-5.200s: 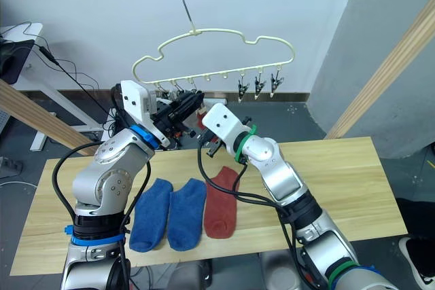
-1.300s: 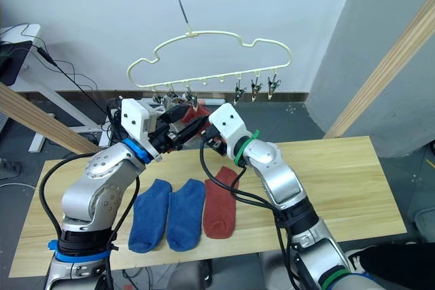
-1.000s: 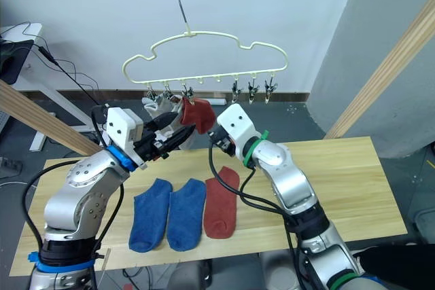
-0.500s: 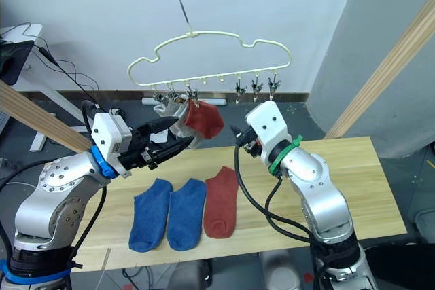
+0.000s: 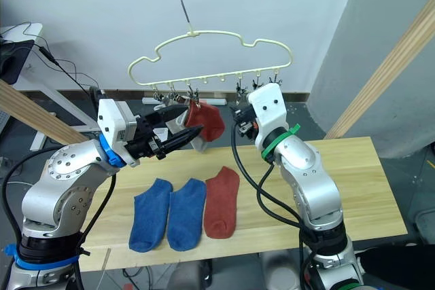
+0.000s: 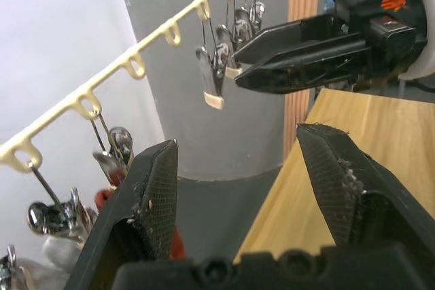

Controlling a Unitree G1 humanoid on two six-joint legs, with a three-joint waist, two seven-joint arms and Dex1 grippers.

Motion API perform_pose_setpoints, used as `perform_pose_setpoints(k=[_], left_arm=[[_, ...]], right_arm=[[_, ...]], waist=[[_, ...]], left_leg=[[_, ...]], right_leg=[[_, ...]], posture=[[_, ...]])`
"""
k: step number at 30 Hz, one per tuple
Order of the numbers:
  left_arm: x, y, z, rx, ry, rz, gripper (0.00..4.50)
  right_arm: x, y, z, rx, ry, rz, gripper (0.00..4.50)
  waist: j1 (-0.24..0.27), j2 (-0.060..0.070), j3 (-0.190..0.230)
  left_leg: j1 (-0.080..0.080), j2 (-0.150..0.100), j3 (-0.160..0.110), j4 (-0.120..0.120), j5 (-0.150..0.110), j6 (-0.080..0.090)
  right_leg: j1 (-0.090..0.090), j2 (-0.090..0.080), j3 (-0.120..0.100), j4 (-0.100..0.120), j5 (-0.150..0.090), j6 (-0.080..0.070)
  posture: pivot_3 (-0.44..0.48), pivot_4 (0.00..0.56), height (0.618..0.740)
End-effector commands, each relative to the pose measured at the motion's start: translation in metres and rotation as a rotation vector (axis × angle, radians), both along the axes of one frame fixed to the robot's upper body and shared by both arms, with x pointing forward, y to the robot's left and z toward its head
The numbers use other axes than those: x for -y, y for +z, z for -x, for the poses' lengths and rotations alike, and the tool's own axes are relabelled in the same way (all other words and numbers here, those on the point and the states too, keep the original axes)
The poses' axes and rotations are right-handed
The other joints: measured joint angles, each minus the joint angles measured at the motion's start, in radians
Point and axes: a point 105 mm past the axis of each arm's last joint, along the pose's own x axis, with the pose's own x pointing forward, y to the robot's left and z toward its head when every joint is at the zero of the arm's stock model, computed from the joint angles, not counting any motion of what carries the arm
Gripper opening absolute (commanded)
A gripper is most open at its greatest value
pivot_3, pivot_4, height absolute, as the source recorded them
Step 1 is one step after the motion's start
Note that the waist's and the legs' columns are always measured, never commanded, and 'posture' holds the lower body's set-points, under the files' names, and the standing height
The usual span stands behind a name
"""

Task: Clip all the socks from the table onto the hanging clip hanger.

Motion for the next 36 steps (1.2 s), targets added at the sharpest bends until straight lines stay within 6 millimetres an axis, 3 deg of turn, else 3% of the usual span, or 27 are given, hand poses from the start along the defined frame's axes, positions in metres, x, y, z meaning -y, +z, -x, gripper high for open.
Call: perform_pose_setpoints(k=[1,19,36], left_arm=[[0.002,0.007,0.004,0.048,-0.002,-0.003,3.08],[0.006,0.004,0.001,0.073,0.003,-0.015,3.08],[0.005,-0.006,0.003,0.053,0.011,-0.022,3.08]], right_arm=[[0.001,0.012,0.003,0.027,-0.005,-0.042,1.92],[-0.004,0.011,-0.012,0.004,-0.010,-0.045,1.92],[-0.014,0.028,-0.030,0.066,0.015,-0.048,1.92]], waist=[[0.000,0.000,0.000],[-0.001,0.000,0.000],[-0.001,0.000,-0.001]], left_leg=[[0.000,0.000,0.000,0.000,0.000,0.000],[0.000,0.000,0.000,0.000,0.000,0.000],[0.000,0.000,0.000,0.000,0.000,0.000]], right_leg=[[0.000,0.000,0.000,0.000,0.000,0.000],[0.000,0.000,0.000,0.000,0.000,0.000],[0.000,0.000,0.000,0.001,0.000,0.000]], posture=[[-0.225,0.272,0.740],[-0.221,0.257,0.740],[-0.211,0.256,0.740]])
